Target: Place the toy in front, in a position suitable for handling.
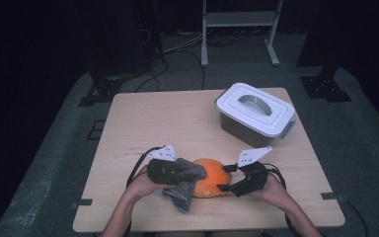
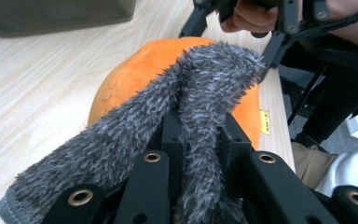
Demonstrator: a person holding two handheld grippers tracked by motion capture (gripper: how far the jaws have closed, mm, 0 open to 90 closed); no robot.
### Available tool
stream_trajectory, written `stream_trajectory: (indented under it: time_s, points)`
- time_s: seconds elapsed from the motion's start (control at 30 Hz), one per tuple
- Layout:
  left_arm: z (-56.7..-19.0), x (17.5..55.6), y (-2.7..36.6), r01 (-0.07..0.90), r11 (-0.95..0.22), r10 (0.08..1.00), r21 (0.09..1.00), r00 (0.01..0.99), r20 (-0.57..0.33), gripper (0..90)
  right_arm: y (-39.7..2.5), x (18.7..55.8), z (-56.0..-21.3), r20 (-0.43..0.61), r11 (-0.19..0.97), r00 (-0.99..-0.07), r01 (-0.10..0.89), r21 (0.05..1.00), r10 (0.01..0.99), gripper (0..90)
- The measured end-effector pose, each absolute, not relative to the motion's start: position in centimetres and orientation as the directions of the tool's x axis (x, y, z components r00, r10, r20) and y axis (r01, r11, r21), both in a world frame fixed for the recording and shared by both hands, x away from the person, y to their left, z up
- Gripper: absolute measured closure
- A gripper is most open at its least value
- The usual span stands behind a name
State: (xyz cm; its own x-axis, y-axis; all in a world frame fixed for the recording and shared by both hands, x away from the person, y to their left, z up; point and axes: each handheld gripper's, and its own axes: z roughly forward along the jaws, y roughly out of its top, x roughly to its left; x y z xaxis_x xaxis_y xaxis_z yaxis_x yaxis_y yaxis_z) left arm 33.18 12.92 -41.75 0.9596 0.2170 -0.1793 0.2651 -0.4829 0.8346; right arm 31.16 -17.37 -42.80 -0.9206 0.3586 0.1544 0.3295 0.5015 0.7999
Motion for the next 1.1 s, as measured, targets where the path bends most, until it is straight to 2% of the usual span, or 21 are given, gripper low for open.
stream_trajectory:
  time_s: [0.07,0.13,0.33,0.4,0.43,0.57,0.8,1.1]
  points:
    - [-41.3,33.0,12.8,0.248,-0.484,0.219,0.839,0.963,-0.158,76.0,-17.4,31.0,-42.8,0.129,0.500,-0.926,0.304,0.811,0.353,42.3]
    - [-40.4,32.6,12.4,0.223,-0.472,0.224,0.853,0.966,-0.128,75.9,-17.3,30.8,-42.5,0.090,0.499,-0.930,0.271,0.823,0.356,48.7]
    - [-39.0,31.6,10.8,0.145,-0.494,0.181,0.857,0.981,-0.062,75.1,-16.2,30.1,-42.1,0.030,0.521,-0.935,0.224,0.823,0.353,50.7]
    - [-39.2,31.7,10.8,0.149,-0.507,0.188,0.849,0.980,-0.060,75.2,-16.0,30.0,-42.2,0.021,0.530,-0.935,0.218,0.819,0.353,50.5]
    - [-39.4,31.8,10.8,0.155,-0.518,0.197,0.841,0.979,-0.059,75.3,-16.1,30.1,-42.2,0.028,0.526,-0.935,0.224,0.821,0.354,49.5]
    - [-40.5,32.5,11.5,0.196,-0.524,0.211,0.829,0.973,-0.097,76.1,-16.6,30.5,-42.3,0.083,0.498,-0.932,0.262,0.826,0.353,35.7]
    - [-40.8,33.0,12.7,0.237,-0.503,0.235,0.831,0.963,-0.132,76.0,-17.2,31.1,-42.6,0.132,0.464,-0.925,0.298,0.834,0.356,24.9]
    - [-41.0,33.1,12.8,0.244,-0.512,0.230,0.824,0.963,-0.142,76.0,-16.7,31.6,-43.5,0.162,0.479,-0.920,0.330,0.814,0.358,19.6]
